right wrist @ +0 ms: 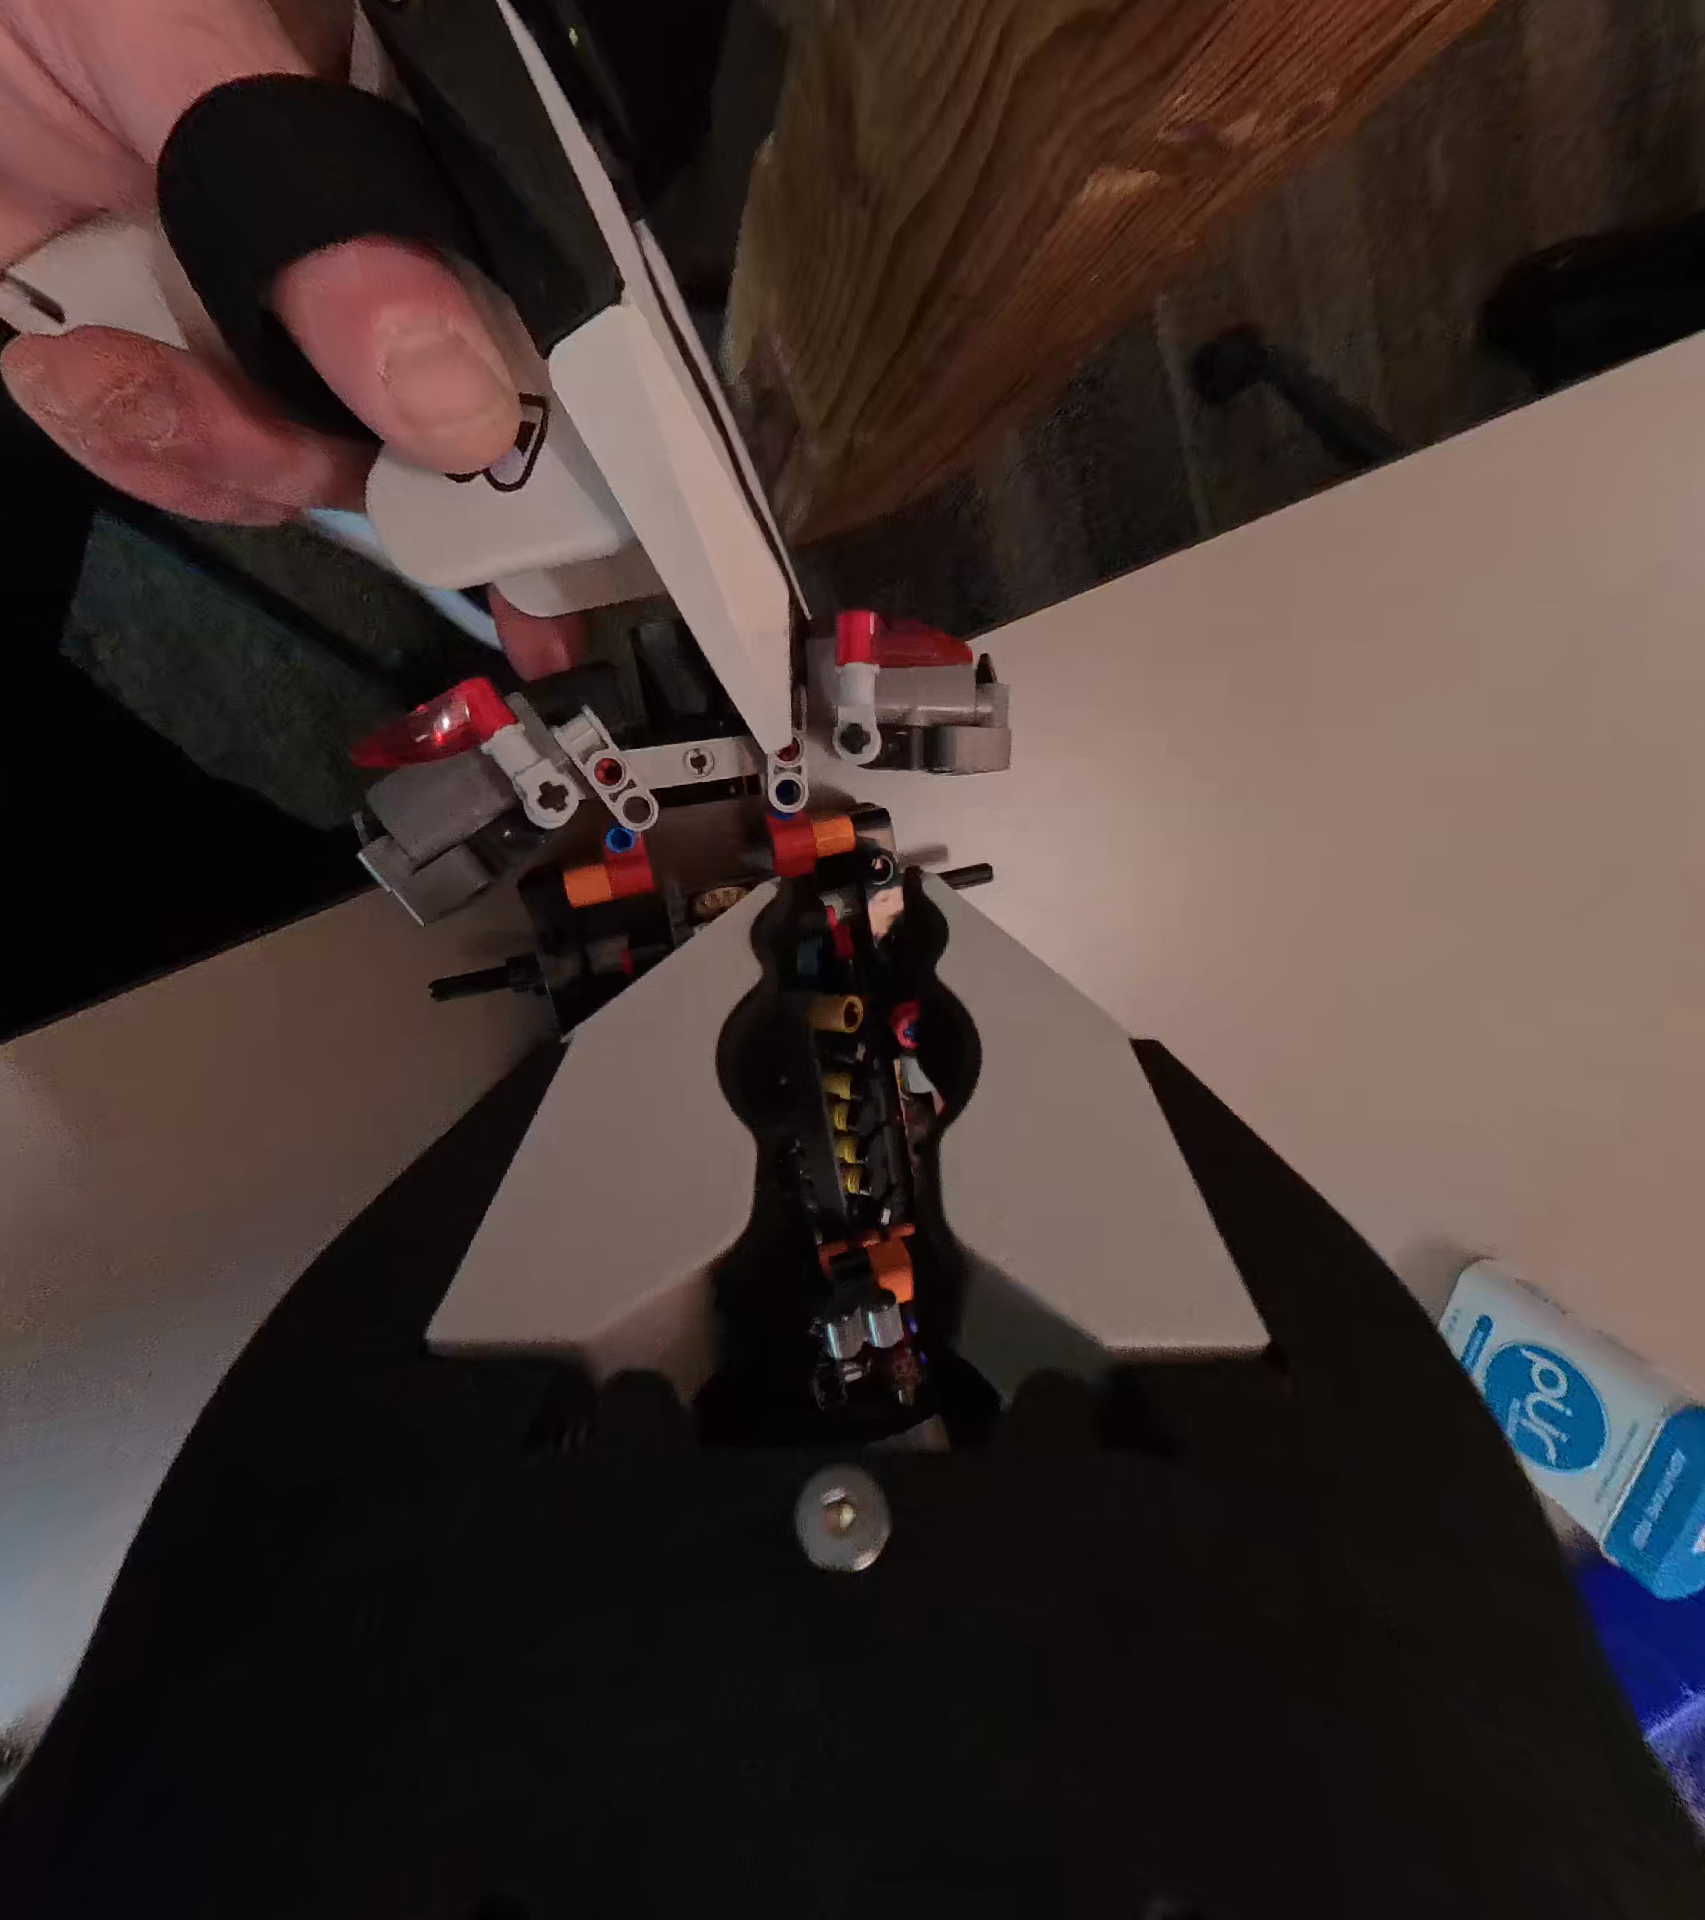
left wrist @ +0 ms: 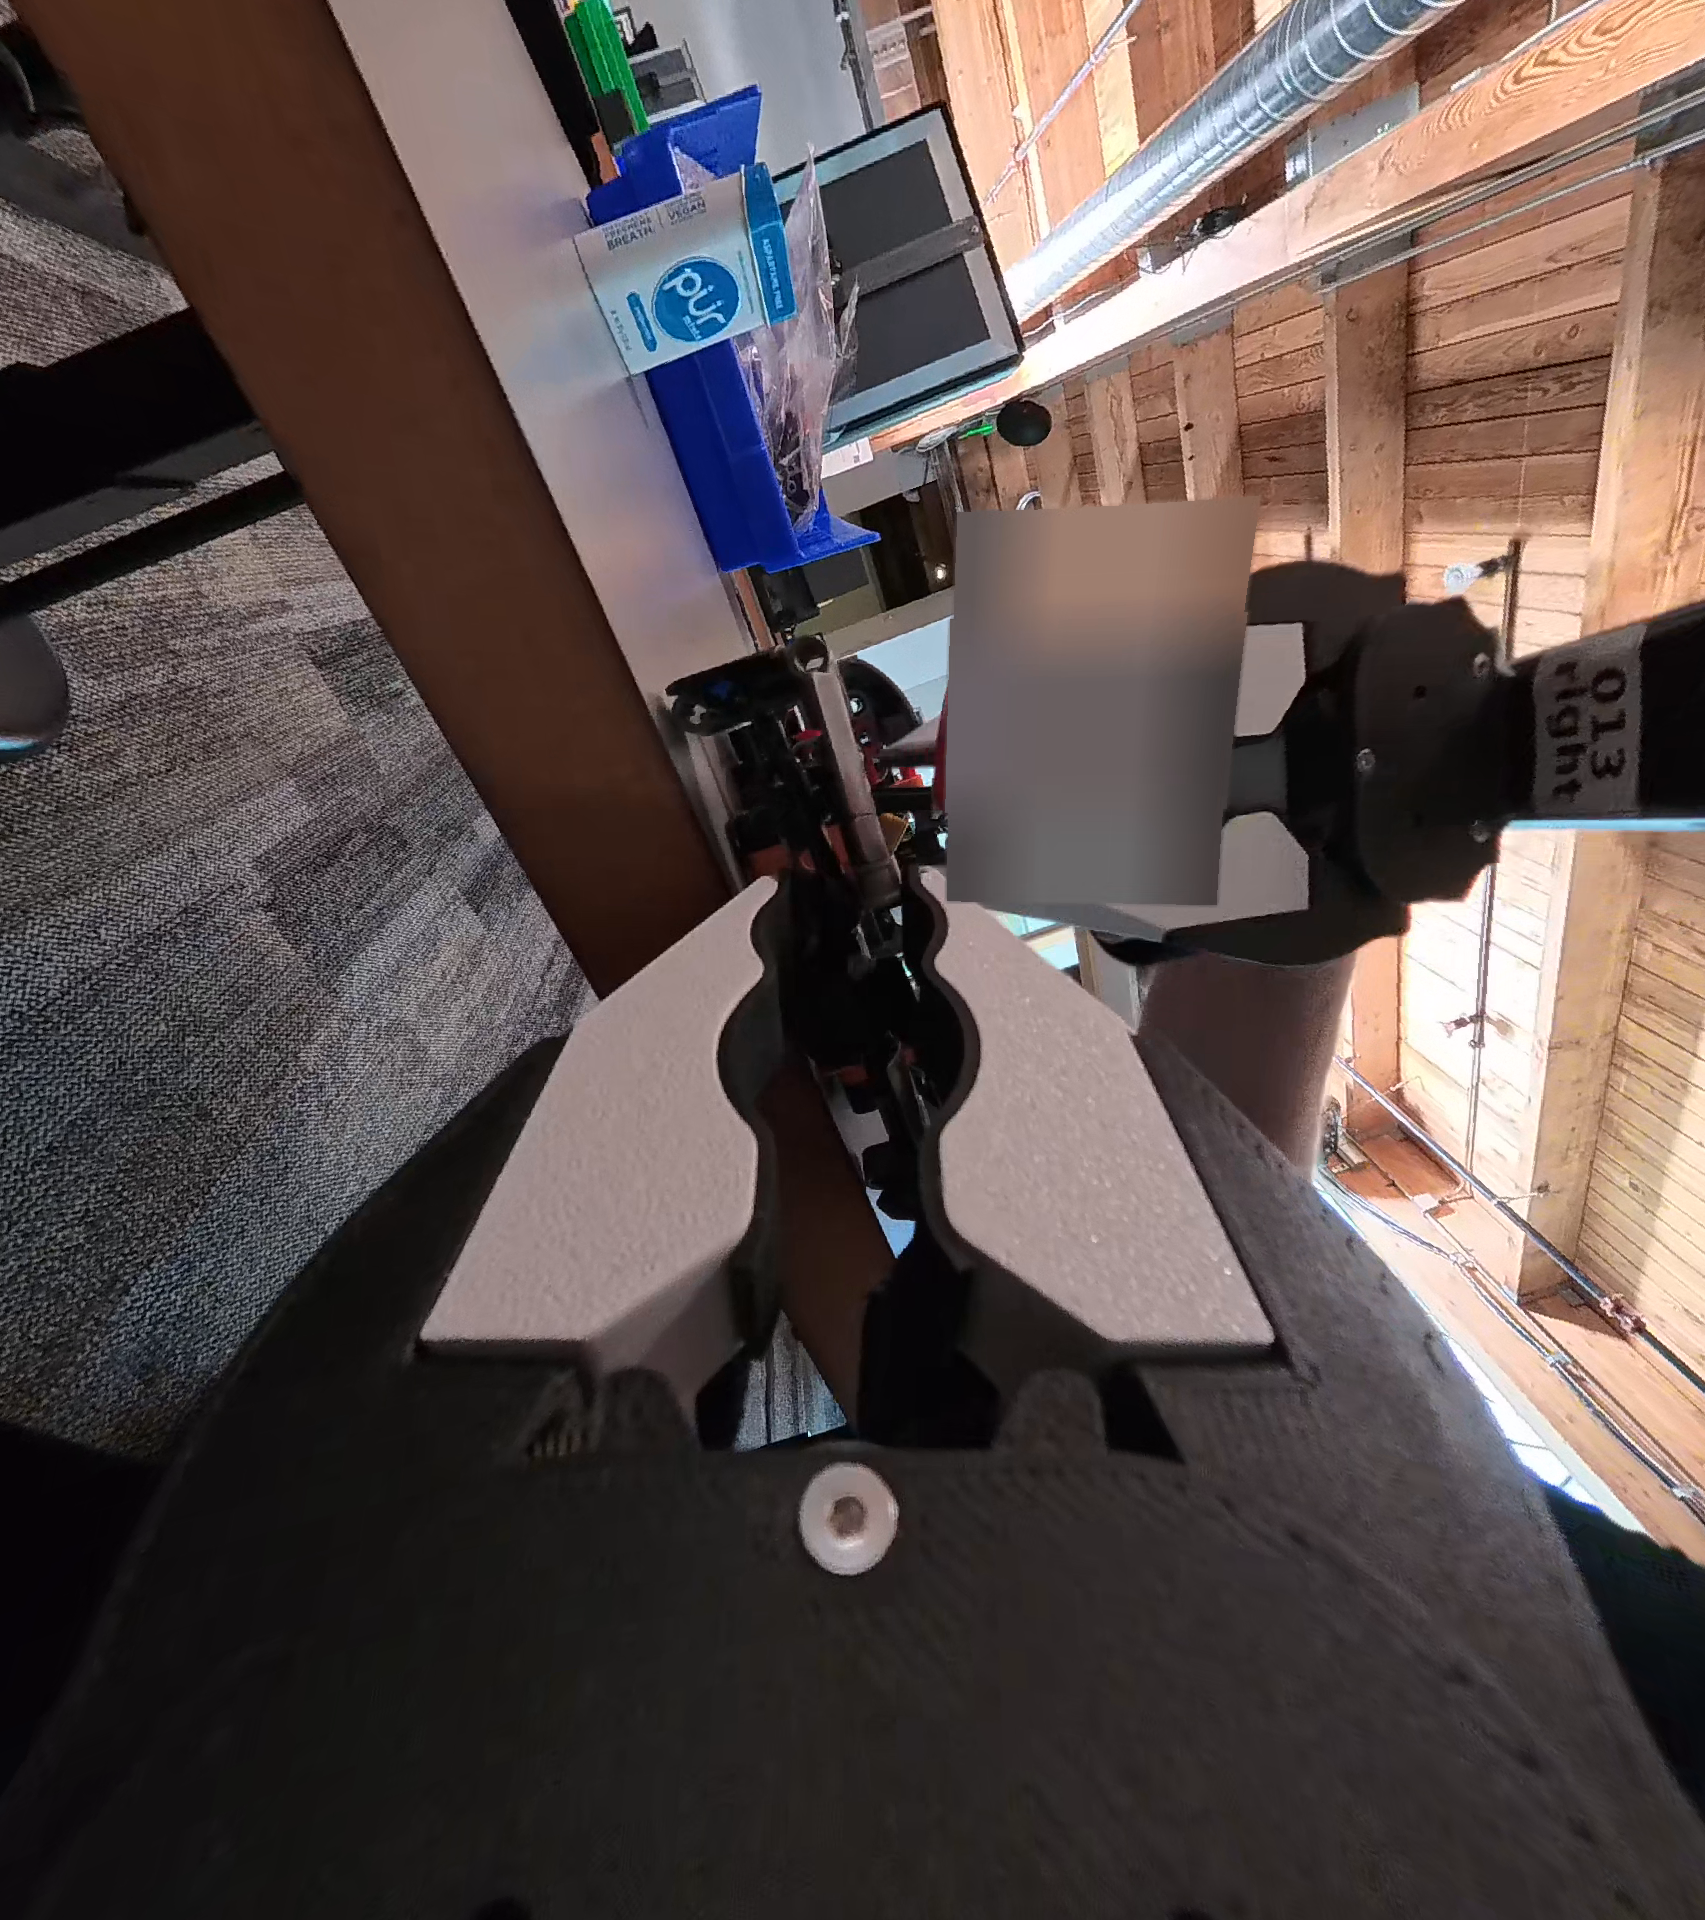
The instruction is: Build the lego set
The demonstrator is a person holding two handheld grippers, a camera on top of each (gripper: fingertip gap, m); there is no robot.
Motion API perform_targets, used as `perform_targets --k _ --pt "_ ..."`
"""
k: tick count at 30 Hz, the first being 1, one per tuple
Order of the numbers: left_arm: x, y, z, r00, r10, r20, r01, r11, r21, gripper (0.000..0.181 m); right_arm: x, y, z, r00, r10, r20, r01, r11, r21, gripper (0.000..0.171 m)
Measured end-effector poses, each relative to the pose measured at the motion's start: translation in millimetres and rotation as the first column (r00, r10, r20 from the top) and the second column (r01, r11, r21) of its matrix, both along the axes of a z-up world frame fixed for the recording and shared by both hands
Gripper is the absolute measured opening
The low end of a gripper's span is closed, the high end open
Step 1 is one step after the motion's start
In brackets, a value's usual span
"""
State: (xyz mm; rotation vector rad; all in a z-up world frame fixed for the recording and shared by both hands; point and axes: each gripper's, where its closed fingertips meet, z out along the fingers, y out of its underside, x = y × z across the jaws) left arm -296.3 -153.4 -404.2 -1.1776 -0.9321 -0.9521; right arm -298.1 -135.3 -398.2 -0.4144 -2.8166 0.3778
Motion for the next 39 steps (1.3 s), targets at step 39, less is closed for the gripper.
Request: perform_targets --k 39 --pt "6 -1 -3 0.998 0.03 -0.053 -0.032 0.998 -0.048 0.017 -2 1 -22 0.994 0.003 0.109 -0.001 1.0 -0.017 0.006"
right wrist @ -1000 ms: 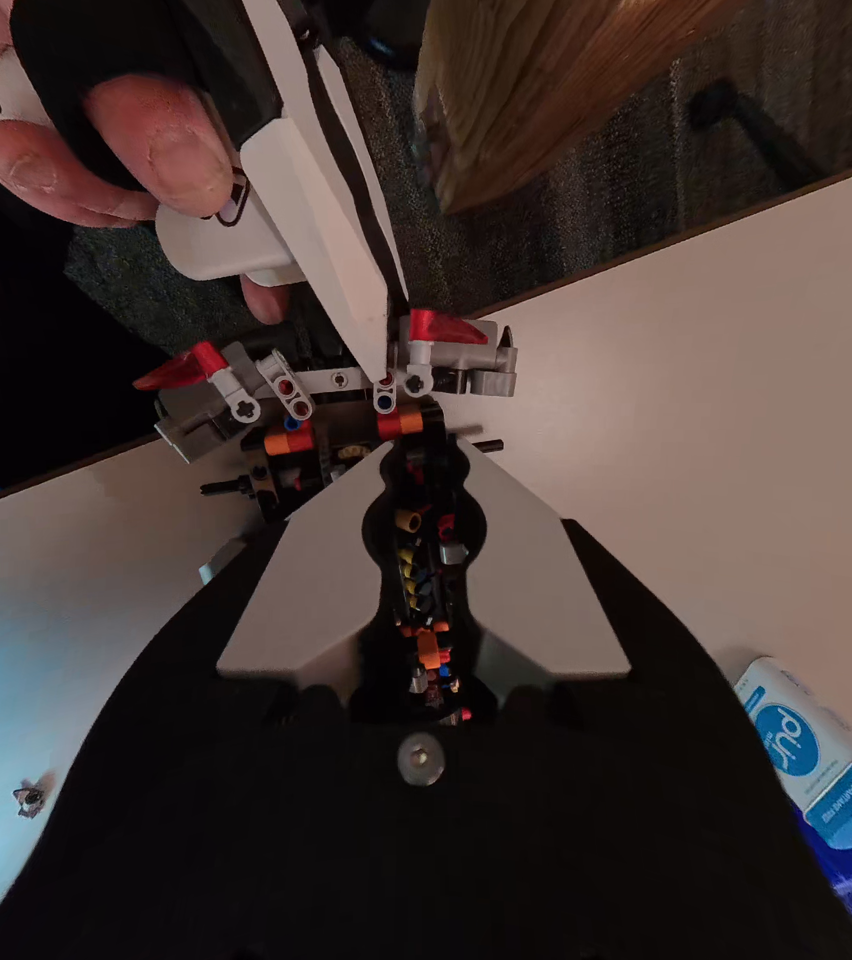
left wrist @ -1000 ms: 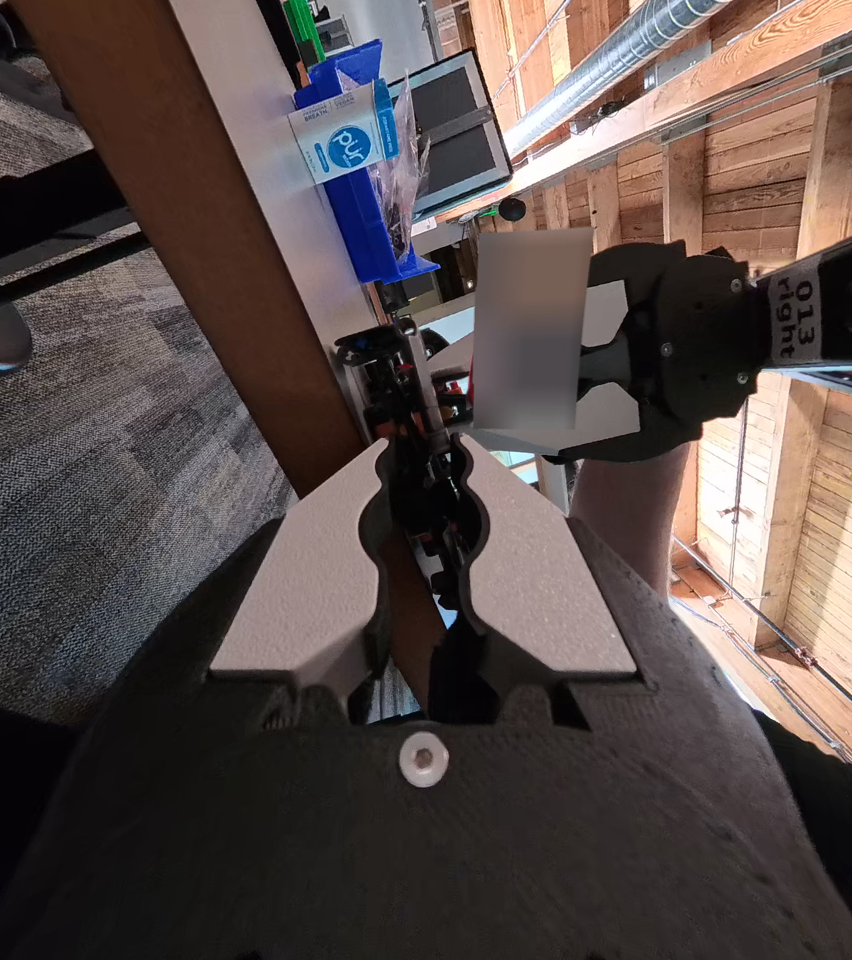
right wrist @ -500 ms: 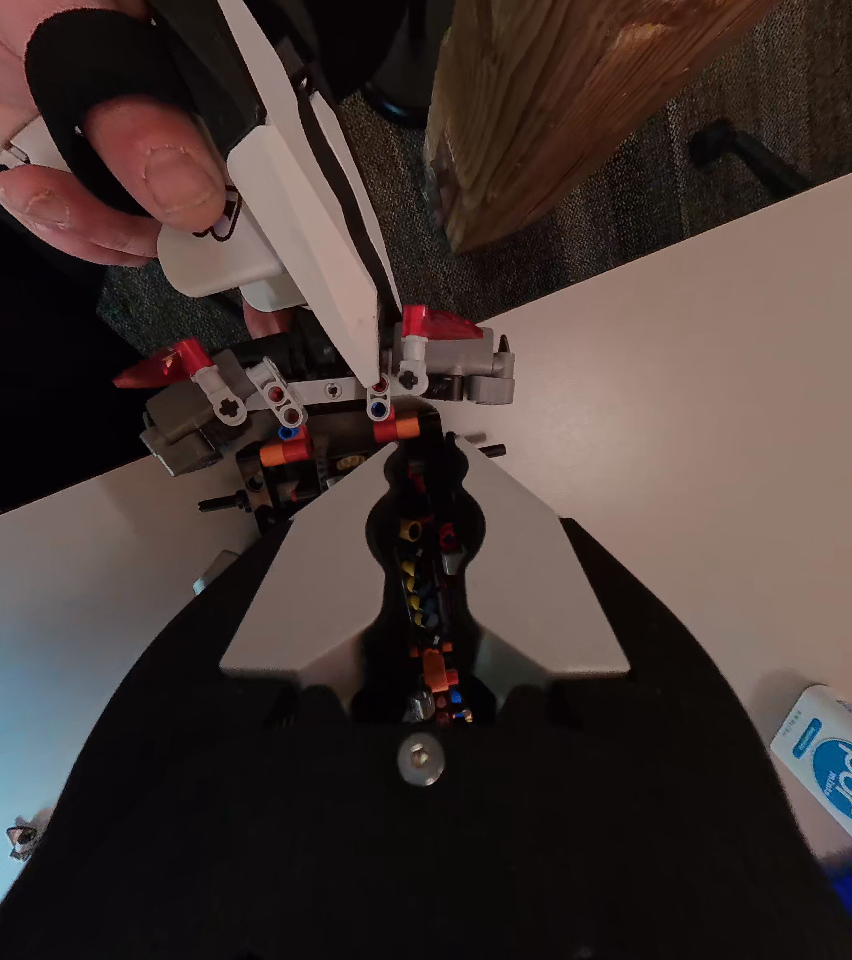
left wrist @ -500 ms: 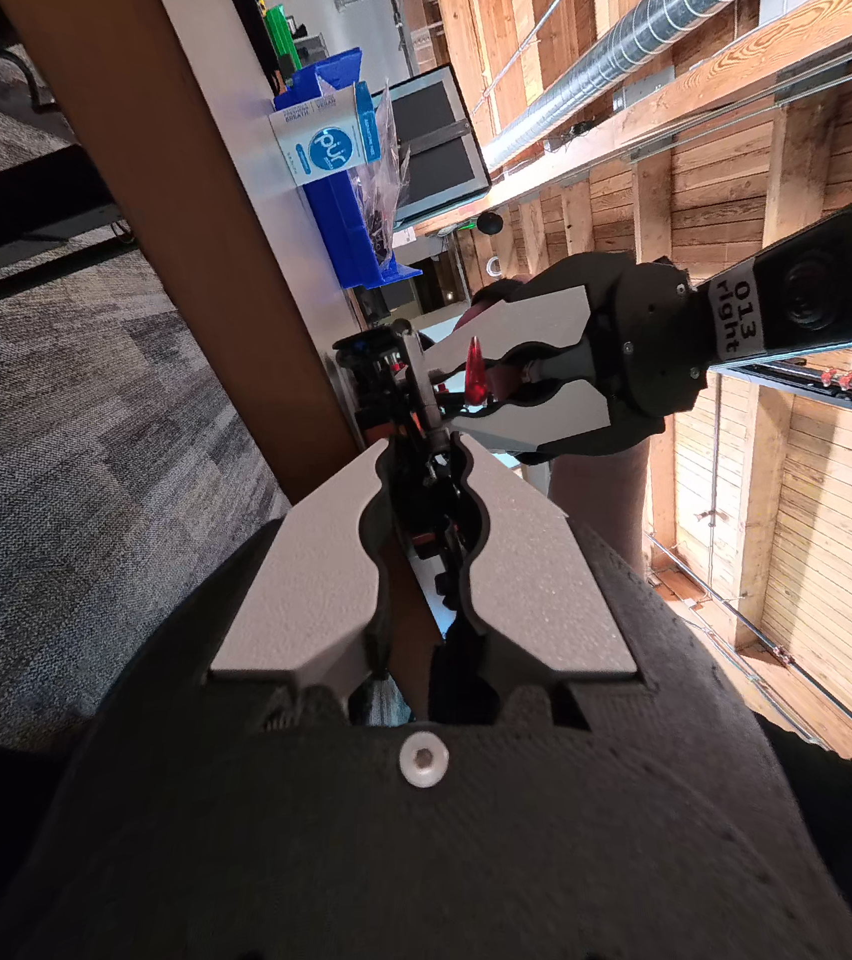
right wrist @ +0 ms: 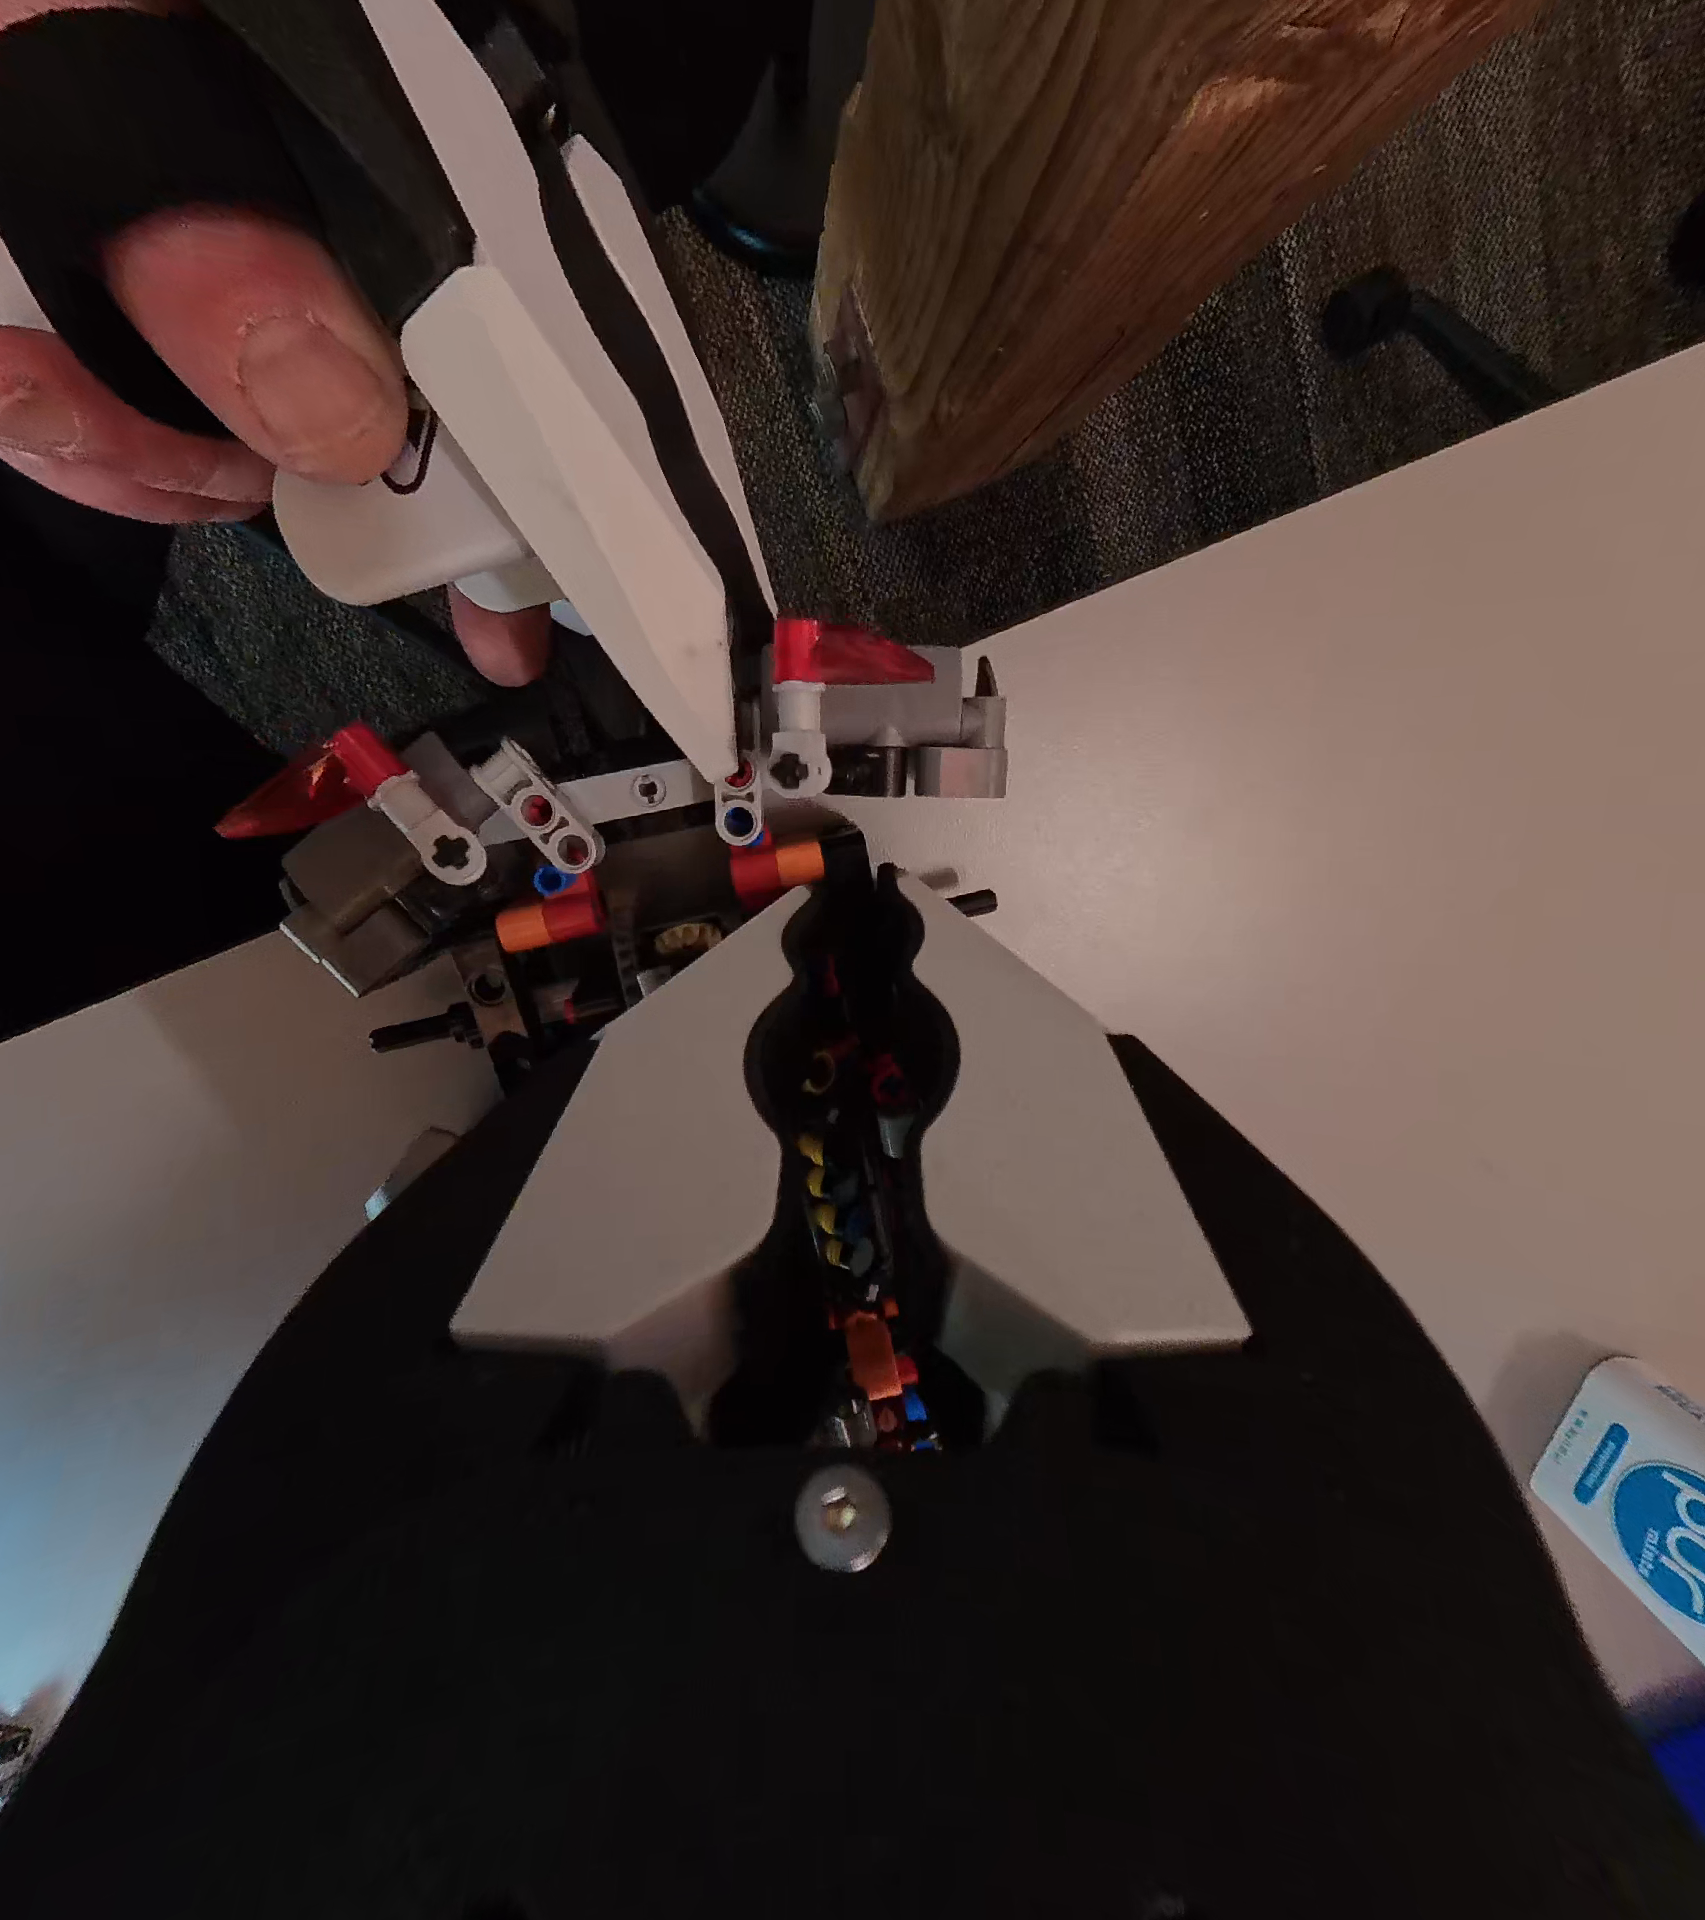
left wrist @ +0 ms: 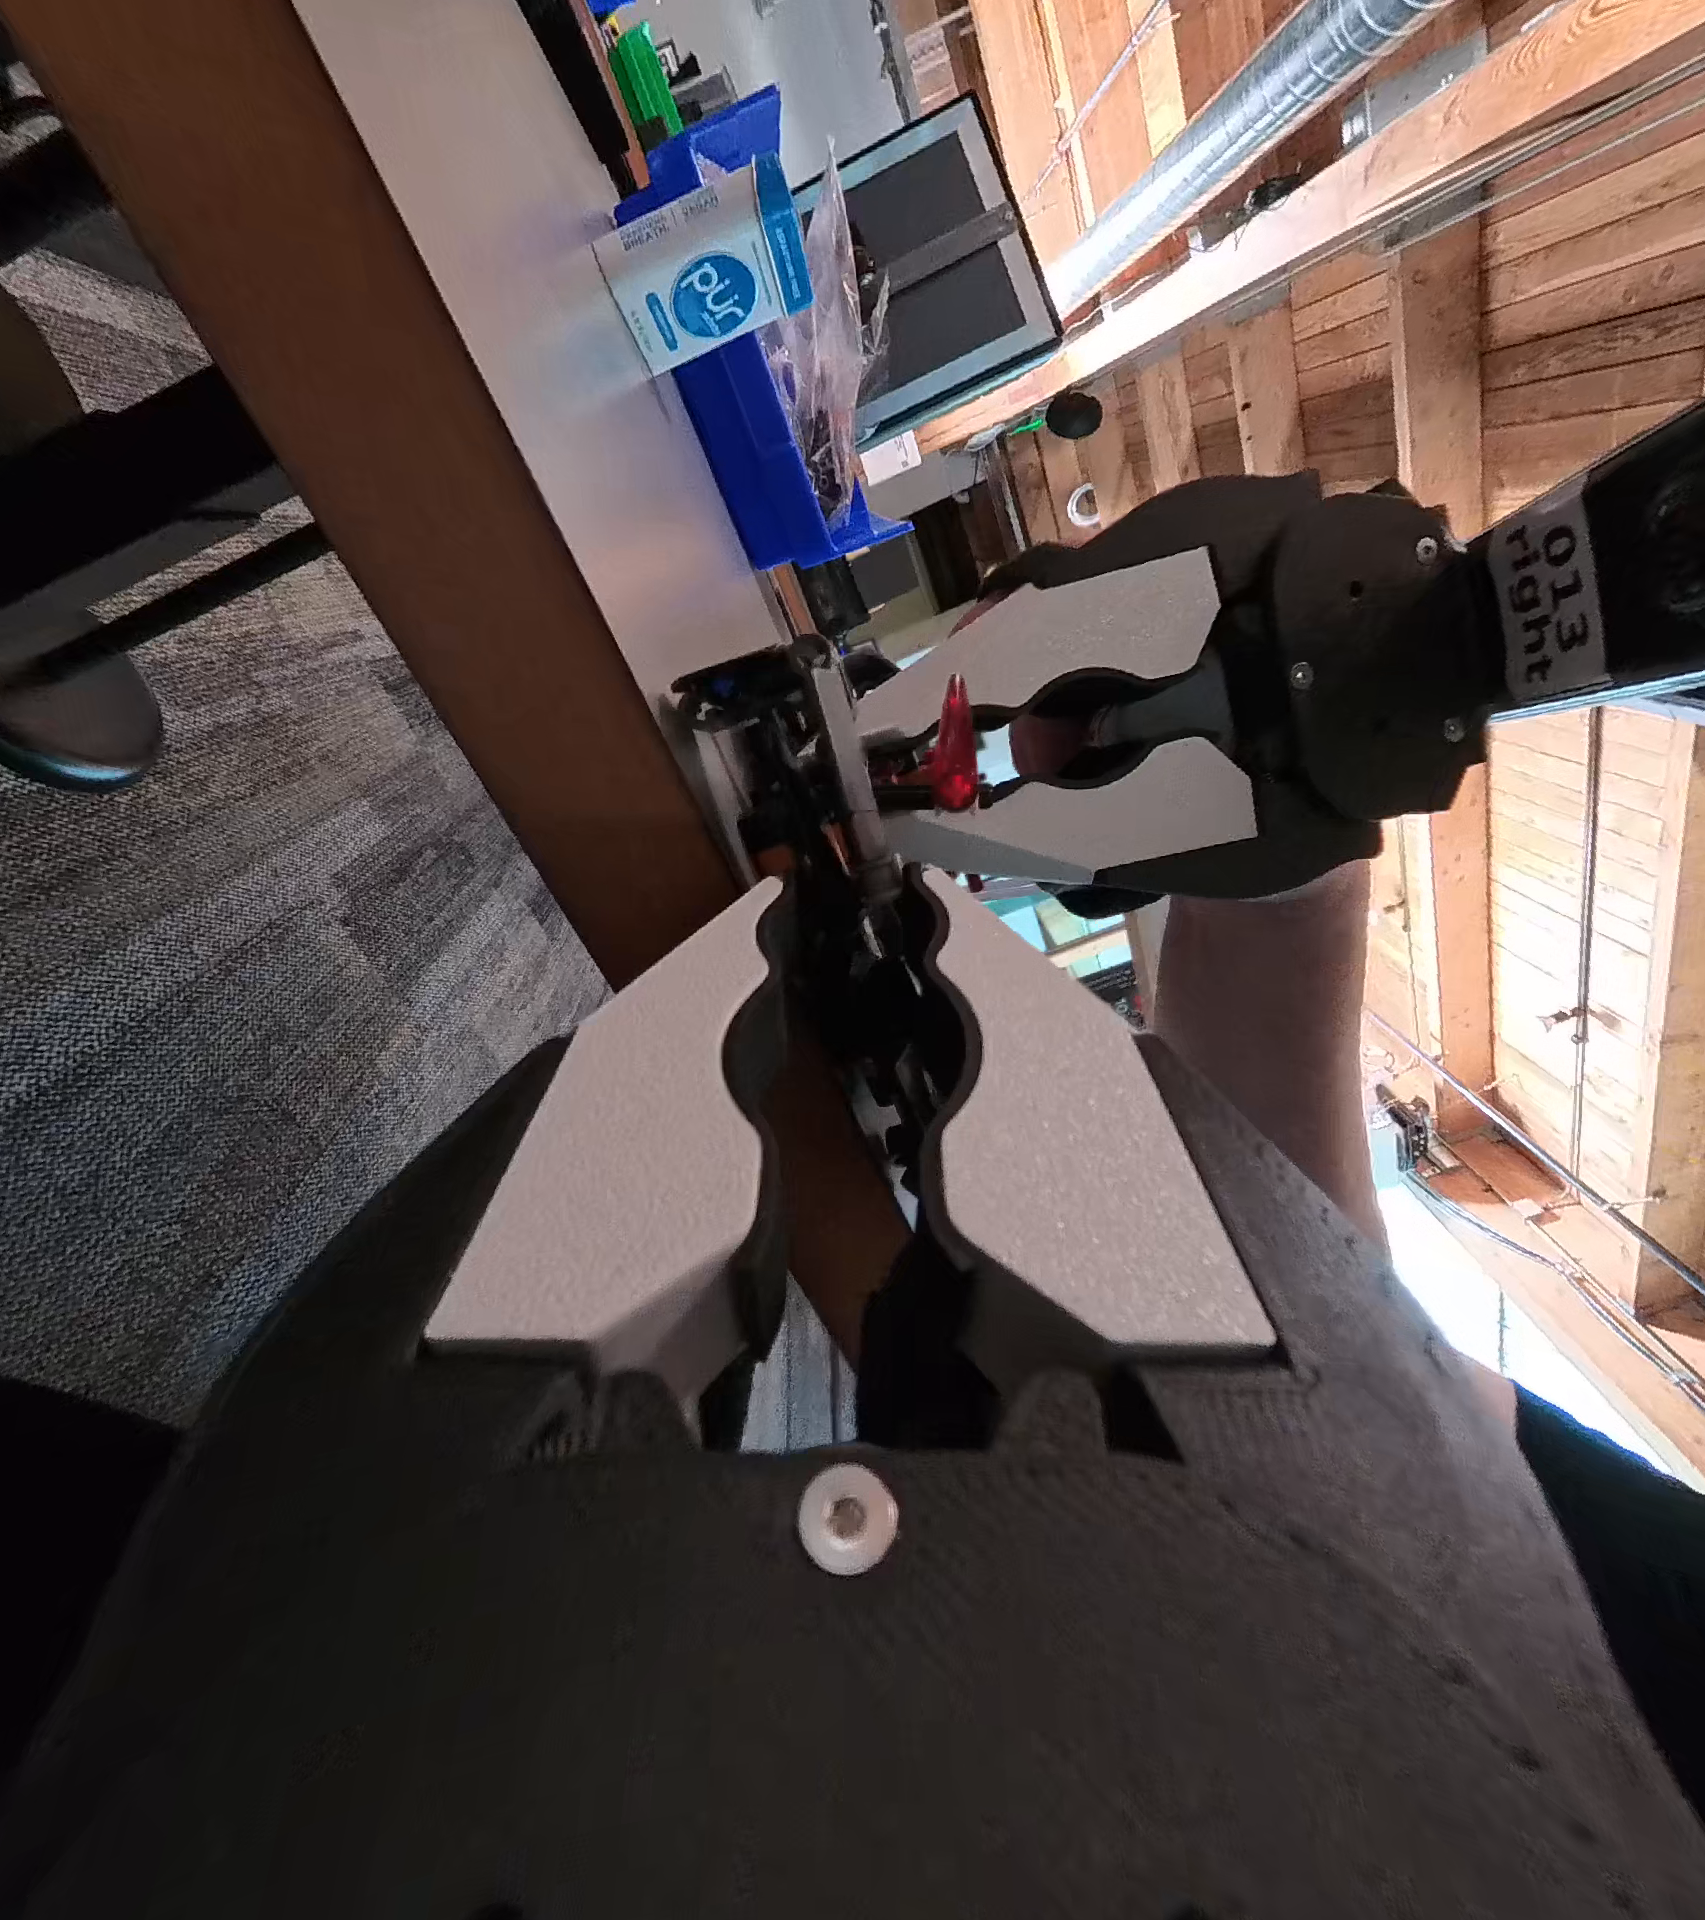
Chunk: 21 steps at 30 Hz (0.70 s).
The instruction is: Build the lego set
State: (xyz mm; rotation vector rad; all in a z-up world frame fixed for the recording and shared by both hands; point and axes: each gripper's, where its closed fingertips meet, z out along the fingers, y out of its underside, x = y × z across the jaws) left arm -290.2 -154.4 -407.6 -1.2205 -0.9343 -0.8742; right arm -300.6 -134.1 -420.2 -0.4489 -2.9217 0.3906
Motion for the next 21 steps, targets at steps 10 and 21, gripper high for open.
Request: perform_targets --k 10,21 --pt "3.5 -0.5 0.7 1.0 -0.019 0.024 0.018 0.997 0.073 0.017 4.5 -0.1 0.5 1.0 0.006 0.016 -0.006 1.0 0.015 0.007" --pt "6.5 -1.6 0.5 0.999 -0.023 0.039 0.018 0.992 0.123 0.017 7.3 -1.9 -1.0 0.999 0.01 0.039 -0.01 1.0 0.006 0.007"
